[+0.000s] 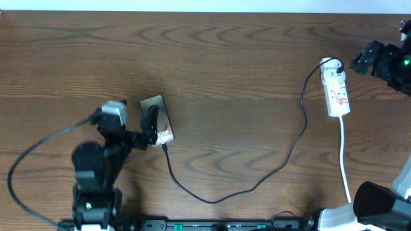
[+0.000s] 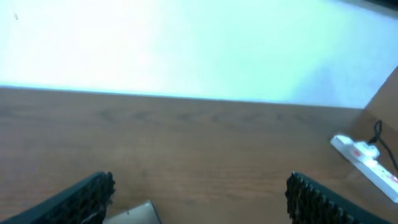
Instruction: Plug charger to phone and switch on socket
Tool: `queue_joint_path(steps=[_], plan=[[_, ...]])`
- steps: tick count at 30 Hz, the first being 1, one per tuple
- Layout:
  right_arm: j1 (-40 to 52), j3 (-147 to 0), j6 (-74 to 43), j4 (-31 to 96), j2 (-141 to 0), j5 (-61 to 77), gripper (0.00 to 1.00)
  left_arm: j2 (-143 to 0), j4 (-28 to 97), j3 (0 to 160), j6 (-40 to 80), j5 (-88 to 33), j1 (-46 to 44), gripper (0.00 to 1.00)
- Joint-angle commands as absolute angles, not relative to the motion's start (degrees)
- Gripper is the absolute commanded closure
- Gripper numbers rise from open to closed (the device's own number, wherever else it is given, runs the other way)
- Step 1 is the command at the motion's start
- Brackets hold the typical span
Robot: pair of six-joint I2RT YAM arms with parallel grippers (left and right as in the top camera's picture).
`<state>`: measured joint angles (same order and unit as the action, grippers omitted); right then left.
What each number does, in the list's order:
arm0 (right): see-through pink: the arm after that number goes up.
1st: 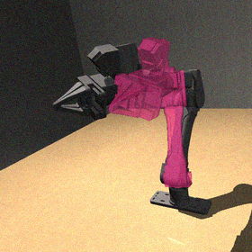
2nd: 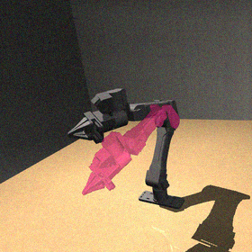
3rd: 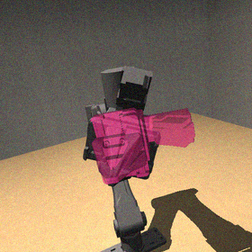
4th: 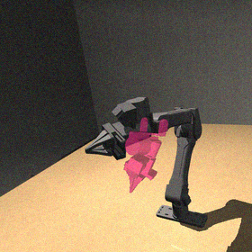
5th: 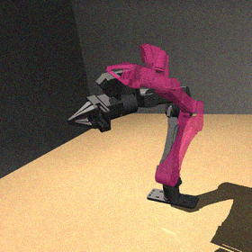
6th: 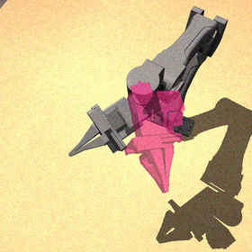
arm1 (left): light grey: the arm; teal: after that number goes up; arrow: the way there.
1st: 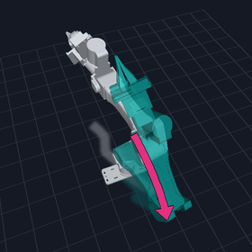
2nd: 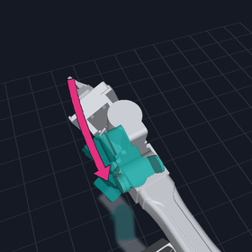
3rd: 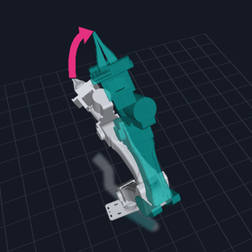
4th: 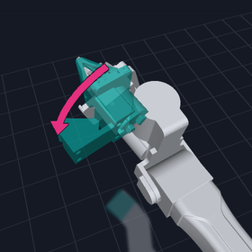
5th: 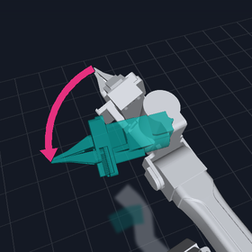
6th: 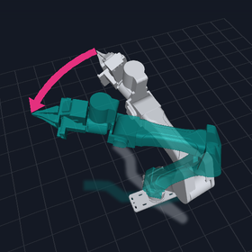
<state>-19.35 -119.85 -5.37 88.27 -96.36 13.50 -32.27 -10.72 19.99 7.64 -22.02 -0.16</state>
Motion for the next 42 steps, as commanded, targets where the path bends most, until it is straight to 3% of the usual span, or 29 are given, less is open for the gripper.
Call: queue_joint_path(steps=[1, 11, 18, 28, 42], plan=[[-19.07, -120.22, -4.4, 88.29, -95.9, 13.85, 0.01, -25.93, -15.55, 14.44, 7.27, -17.67, -0.62, 0.1], [-19.07, -120.22, -4.4, 88.31, -95.9, 13.85, 0.01, -9.69, -21.8, 1.06, 6.39, -12.71, -0.62, 0.1], [-19.07, -120.22, -4.4, 88.31, -95.9, 13.85, 0.01, -0.32, -11.66, 0.23, 1.78, -12.34, -0.56, 0.1], [-19.07, -120.22, -4.4, 88.29, -95.9, 13.82, 0.01, -0.05, 3.01, 0.23, -1.67, -12.34, -0.56, 0.1], [-19.07, -120.22, -4.4, 88.29, -95.9, 13.85, 0.01, -0.05, 3.62, 0.23, -5.34, -7.73, -0.58, 0.1]])
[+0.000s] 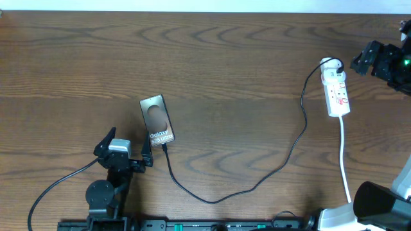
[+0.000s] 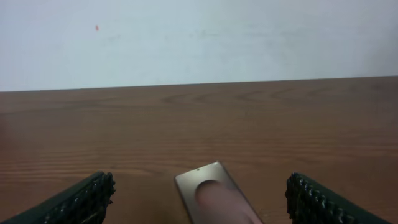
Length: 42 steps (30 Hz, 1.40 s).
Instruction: Plug charger to phone and switch on socket
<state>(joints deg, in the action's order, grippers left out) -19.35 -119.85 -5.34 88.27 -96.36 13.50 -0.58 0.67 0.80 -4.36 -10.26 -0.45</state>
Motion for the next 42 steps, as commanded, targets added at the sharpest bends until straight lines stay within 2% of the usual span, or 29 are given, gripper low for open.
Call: queue_joint_path(steps=[1, 42], plan=[[-19.07, -120.22, -4.4, 88.29, -95.9, 13.85, 0.01, -0.05, 3.66, 0.23, -5.34, -6.98, -0.58, 0.1], [-19.07, -120.22, -3.57, 87.55, -95.9, 11.11, 0.01, -0.23, 3.62, 0.23, -5.34, -6.37, -0.58, 0.1]])
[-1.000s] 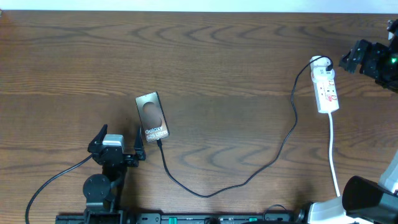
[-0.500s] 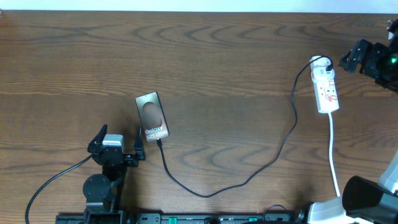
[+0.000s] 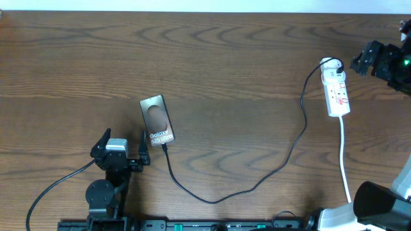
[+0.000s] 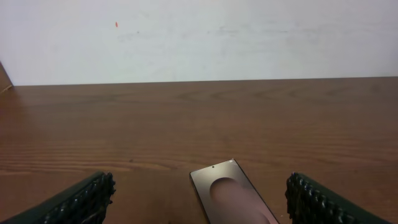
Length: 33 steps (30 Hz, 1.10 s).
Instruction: Plug charger to phone and switch on socket
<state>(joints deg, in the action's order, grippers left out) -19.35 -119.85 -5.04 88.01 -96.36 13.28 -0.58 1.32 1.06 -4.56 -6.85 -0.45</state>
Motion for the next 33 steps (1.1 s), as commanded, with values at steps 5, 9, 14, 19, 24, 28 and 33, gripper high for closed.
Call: queue_joint_path(steps=[5, 9, 14, 19, 24, 28, 33], plan=[[-19.07, -120.22, -3.57, 87.68, -95.9, 10.83, 0.01, -0.23, 3.62, 0.23, -5.34, -6.37, -0.58, 0.1], [-18.76, -120.05, -6.11, 84.73, -95.88, 11.09, 0.01, -0.23, 3.62, 0.23, -5.37, -6.37, -0.58, 0.1], [-14.63, -113.03, -8.34, 74.48, -92.86, 11.09, 0.01, -0.23, 3.62, 0.23, -5.37, -6.37, -0.58, 0.09], [-9.3, -97.17, -8.29, 58.94, -85.73, 11.05, 0.01, -0.23, 3.64, 0.23, -5.34, -6.39, -0.58, 0.1], [-4.12, -79.29, -8.29, 41.54, -77.71, 11.05, 0.01, -0.23, 3.62, 0.23, -5.34, -6.37, -0.58, 0.1], [-0.27, -64.12, -8.25, 24.23, -70.74, 11.03, 0.01, -0.23, 3.62, 0.23, -5.34, -6.37, -0.58, 0.1], [2.52, -46.57, -8.1, 3.55, -61.67, 10.83, 0.01, -0.23, 3.62, 0.23, -5.34, -6.39, -0.58, 0.1]])
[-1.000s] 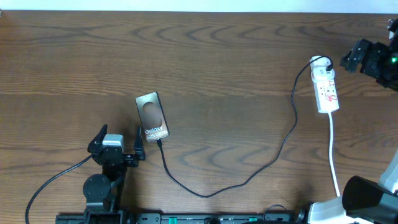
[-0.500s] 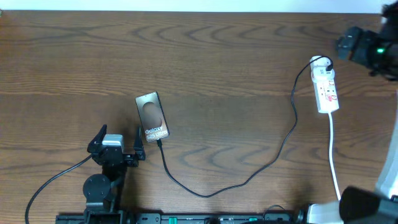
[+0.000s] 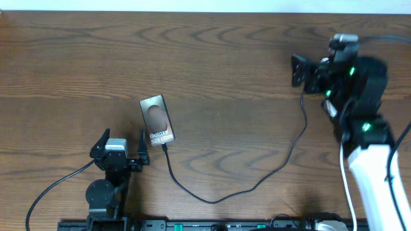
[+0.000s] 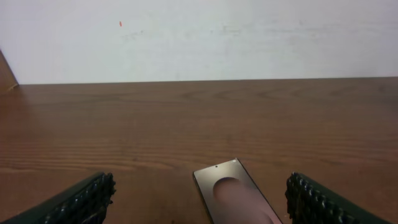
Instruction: Plug charger to phone and switch on socket
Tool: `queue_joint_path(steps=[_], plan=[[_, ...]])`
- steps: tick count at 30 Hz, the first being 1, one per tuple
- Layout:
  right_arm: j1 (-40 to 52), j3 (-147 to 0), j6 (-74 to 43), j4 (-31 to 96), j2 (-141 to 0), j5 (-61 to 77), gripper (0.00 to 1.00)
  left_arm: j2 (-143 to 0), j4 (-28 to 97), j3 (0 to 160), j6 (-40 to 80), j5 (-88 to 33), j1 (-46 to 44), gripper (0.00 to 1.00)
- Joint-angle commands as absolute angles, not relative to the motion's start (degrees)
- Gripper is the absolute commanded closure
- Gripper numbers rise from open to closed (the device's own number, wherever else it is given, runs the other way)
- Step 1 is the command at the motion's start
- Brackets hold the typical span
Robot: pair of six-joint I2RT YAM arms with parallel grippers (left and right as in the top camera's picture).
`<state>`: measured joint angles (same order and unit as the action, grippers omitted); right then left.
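The phone [image 3: 157, 120] lies face up at the left of the table, with "Galaxy" on its screen. The black charger cable [image 3: 212, 199] joins the phone's near end and loops right toward the socket strip. My right arm covers that strip, so its switch is hidden. My right gripper [image 3: 304, 70] points left just beside the cable's far end; its jaws are blurred. My left gripper [image 3: 122, 142] rests open near the front edge, just short of the phone. In the left wrist view the phone [image 4: 239, 196] lies between the spread fingers [image 4: 84, 199].
The wooden table [image 3: 225, 58] stretches bare across the back and middle. A white wall [image 4: 199, 37] stands behind its far edge. My right arm's white link [image 3: 369, 179] runs down the right side to the front.
My right arm was at the far right edge, clear of the socket strip; now it reaches in over the strip and hides it. The left gripper, phone and cable have stayed put.
First my left gripper was on the phone's near left side, with the cable at the phone's end. Then it was back near the front edge, open, and stayed there. My right arm waited at the right edge and is now over the strip.
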<state>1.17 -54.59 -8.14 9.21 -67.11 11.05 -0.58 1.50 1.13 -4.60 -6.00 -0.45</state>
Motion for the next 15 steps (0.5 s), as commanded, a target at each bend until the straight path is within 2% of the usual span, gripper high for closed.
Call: queue_joint_path(steps=[1, 7, 15], plan=[[2.72, -43.31, -8.1, 0.32, -59.66, 10.81, 0.01, -0.23, 3.62, 0.23, -5.34, -6.37, -0.58, 0.1], [2.72, -27.31, -8.12, -10.7, -48.12, 8.32, 0.01, -0.23, 3.62, 0.23, -5.34, -6.37, -0.58, 0.1], [2.72, -13.37, -8.1, -11.35, -32.67, 4.12, 0.01, -0.23, 3.62, 0.23, -5.37, -6.37, -0.58, 0.1]])
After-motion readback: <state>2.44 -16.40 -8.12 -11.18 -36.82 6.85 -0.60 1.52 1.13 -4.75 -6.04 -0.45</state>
